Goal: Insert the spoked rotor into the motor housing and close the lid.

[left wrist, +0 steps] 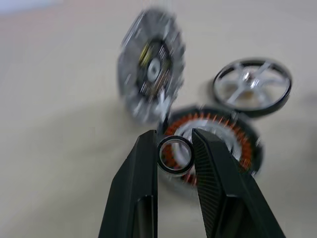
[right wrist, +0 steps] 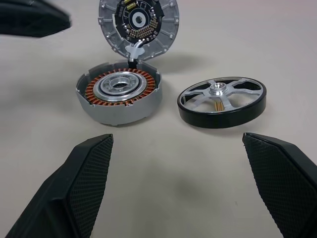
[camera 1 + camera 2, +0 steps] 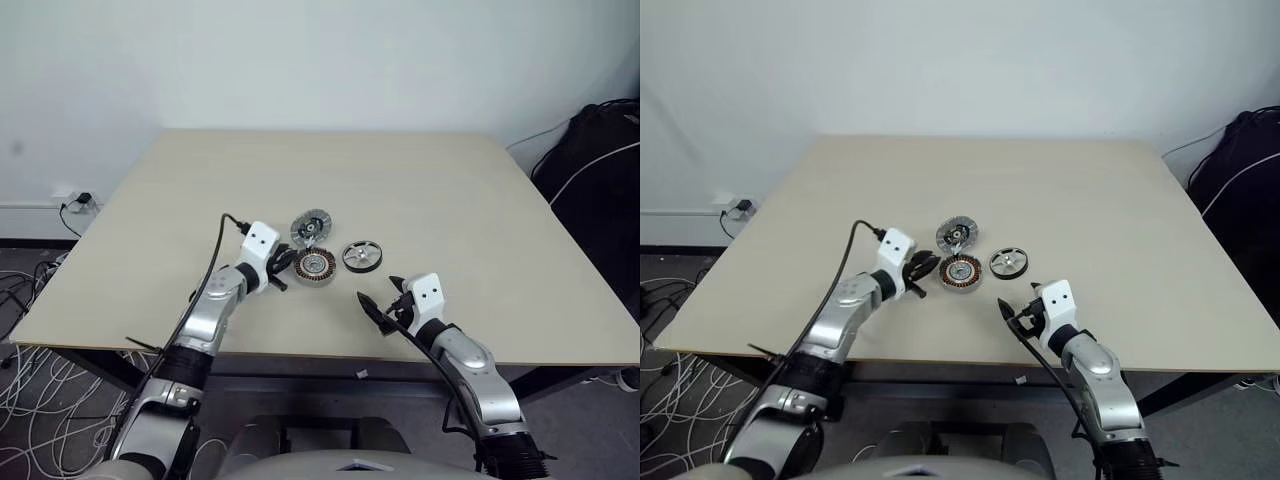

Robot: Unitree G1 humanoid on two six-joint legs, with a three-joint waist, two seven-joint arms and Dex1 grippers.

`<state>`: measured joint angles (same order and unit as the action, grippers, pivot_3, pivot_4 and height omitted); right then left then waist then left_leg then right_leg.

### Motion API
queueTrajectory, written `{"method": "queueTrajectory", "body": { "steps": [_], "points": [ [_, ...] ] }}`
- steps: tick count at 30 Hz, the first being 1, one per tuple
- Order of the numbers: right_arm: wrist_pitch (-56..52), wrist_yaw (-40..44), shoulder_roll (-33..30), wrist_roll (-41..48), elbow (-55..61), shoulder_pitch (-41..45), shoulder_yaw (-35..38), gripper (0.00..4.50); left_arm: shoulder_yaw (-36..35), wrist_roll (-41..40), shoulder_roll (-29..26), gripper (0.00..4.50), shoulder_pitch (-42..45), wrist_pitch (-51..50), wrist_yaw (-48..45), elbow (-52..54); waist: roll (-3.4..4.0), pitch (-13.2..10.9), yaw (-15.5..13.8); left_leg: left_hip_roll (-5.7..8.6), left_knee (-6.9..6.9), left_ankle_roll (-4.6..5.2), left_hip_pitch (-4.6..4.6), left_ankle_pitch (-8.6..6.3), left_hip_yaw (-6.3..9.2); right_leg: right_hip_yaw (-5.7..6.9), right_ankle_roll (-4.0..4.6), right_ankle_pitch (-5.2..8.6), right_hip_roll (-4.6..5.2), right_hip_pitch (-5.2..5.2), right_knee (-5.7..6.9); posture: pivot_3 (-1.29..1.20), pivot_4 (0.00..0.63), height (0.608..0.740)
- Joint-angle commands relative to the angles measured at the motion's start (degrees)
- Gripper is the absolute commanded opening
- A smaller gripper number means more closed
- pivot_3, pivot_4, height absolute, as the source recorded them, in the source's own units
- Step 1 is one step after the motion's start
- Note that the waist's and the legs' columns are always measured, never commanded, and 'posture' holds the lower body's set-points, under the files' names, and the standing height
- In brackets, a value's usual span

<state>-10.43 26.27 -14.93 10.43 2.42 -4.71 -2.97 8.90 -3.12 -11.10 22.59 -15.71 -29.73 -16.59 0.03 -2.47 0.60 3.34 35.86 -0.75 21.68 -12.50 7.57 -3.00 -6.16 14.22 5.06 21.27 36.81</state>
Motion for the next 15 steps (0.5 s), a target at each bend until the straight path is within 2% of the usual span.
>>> {"method": "queueTrajectory", "body": {
  "steps": [1, 15],
  "points": [
    [1.27, -0.13, 0.37, 0.4, 0.73, 0.79, 0.76, 4.5, 1.6, 1.39, 1.18, 0.68, 2.83, 1.87, 0.11, -2.69, 0.0, 0.0, 0.1, 0.0, 0.0, 0.0, 0.0, 0.0, 0.0, 0.0, -0.02, -0.01, 0.0, -0.02, 0.0, 0.0, 0.0, 0.74],
    [1.93, -0.81, 0.55, 0.21, 0.57, 0.61, 1.01, 4.5, 4.48, 6.79, 6.52, 0.68, 10.24, 8.88, 2.51, -20.03, -0.05, -0.03, -0.01, 0.0, 0.0, 0.01, 0.03, 0.0, 0.02, -0.01, -0.07, -0.03, -0.04, -0.12, -0.02, 0.0, 0.0, 0.74]
  ]
}}
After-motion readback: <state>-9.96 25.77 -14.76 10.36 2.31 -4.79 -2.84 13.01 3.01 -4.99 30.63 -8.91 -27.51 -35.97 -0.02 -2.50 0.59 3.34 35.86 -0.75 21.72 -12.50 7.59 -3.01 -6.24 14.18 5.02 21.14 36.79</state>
